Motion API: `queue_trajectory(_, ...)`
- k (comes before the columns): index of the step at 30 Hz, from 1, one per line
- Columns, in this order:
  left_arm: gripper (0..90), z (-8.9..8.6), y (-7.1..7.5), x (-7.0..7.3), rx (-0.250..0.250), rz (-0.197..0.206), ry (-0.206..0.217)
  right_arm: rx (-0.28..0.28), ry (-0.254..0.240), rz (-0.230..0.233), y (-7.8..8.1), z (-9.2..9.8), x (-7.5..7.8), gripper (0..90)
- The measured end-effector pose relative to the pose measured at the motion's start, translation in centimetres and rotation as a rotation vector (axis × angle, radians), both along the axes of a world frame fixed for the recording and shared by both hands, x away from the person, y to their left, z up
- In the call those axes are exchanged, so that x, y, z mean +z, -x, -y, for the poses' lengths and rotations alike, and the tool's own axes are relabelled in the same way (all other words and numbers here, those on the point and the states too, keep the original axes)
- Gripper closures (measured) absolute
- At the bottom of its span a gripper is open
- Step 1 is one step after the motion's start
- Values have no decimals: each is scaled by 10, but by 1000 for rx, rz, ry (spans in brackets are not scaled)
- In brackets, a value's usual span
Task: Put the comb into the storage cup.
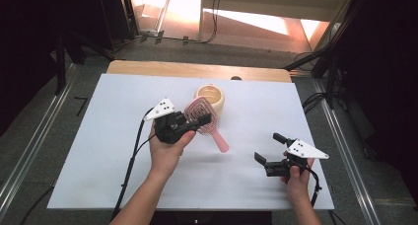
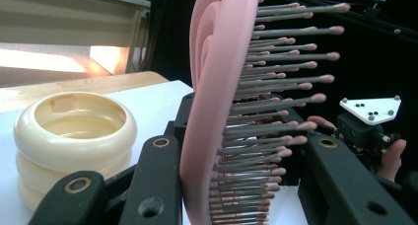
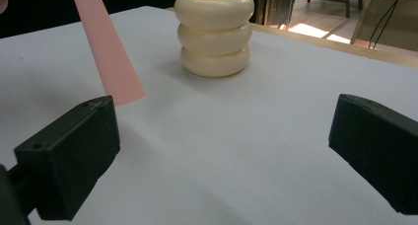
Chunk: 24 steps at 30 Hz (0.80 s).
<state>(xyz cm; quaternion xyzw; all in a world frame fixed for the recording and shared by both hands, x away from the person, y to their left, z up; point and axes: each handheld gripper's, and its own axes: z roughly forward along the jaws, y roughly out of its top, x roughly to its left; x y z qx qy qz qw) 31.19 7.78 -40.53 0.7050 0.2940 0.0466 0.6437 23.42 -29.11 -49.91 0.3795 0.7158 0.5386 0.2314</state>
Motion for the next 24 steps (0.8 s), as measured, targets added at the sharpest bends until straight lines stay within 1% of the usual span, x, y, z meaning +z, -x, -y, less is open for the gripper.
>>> queue_trajectory(5, 650, -4, -2, 4, 7, 6, 1, -10, -20, 12, 1, 6, 0, 0)
queue_trajectory(6, 650, -5, -3, 5, 9, 6, 3, -14, -20, 9, 1, 7, 0, 0)
queue_trajectory(7, 650, -5, -3, 6, 10, 8, 4, -15, -18, 17, 1, 9, 0, 0)
queue_trajectory(15, 651, -9, -6, 10, 21, 12, 4, -34, -34, 17, 5, 18, -1, 0)
queue_trajectory(19, 650, -11, -7, 12, 24, 11, 6, -41, -33, 18, 7, 21, -2, 0)
queue_trajectory(22, 650, -12, -8, 15, 29, 13, 10, -47, -10, 13, 7, 21, -3, 0)
queue_trajectory(24, 650, -13, -9, 18, 31, 15, 13, -44, -6, 14, 7, 21, -5, 0)
